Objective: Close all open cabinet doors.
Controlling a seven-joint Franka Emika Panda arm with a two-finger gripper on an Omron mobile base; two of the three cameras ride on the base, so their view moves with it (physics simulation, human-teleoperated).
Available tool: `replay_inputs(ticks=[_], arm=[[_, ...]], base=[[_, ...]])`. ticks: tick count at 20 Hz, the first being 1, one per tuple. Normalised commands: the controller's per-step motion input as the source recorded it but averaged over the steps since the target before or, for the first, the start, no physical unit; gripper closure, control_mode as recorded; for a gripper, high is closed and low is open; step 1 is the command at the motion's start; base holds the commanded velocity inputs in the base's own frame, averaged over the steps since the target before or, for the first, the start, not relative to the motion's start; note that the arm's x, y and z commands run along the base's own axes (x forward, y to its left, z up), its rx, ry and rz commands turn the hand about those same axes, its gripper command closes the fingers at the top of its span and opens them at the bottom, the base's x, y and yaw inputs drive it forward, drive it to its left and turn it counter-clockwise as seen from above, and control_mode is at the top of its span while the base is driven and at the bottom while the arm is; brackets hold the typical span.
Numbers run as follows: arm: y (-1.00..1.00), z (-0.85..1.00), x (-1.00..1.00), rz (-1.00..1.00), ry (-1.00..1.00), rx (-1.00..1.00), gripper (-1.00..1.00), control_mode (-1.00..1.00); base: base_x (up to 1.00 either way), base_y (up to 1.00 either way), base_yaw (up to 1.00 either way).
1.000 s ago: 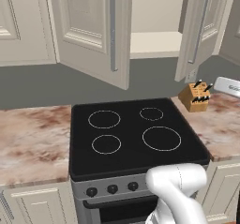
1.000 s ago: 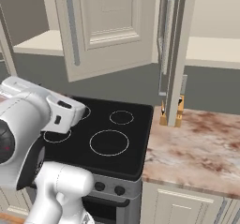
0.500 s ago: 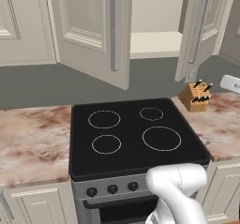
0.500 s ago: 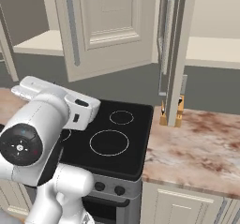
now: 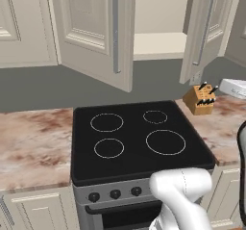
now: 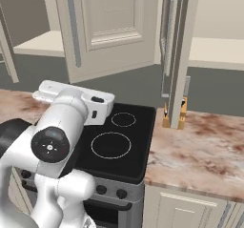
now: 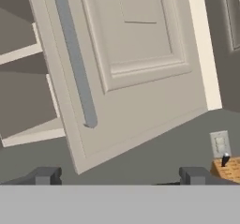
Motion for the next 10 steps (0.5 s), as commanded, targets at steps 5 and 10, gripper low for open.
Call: replay_inputs(ticks=[5, 10], arm=[[0.0, -0.14, 0.59, 0.0, -0.02, -0.06, -1.0, -1.0], [0.01, -0.04, 0.53, 0.0, 0.0, -0.04, -1.0, -1.0]], base=[[0.0, 0.0, 0.0], [0.0, 0.0, 0.0]])
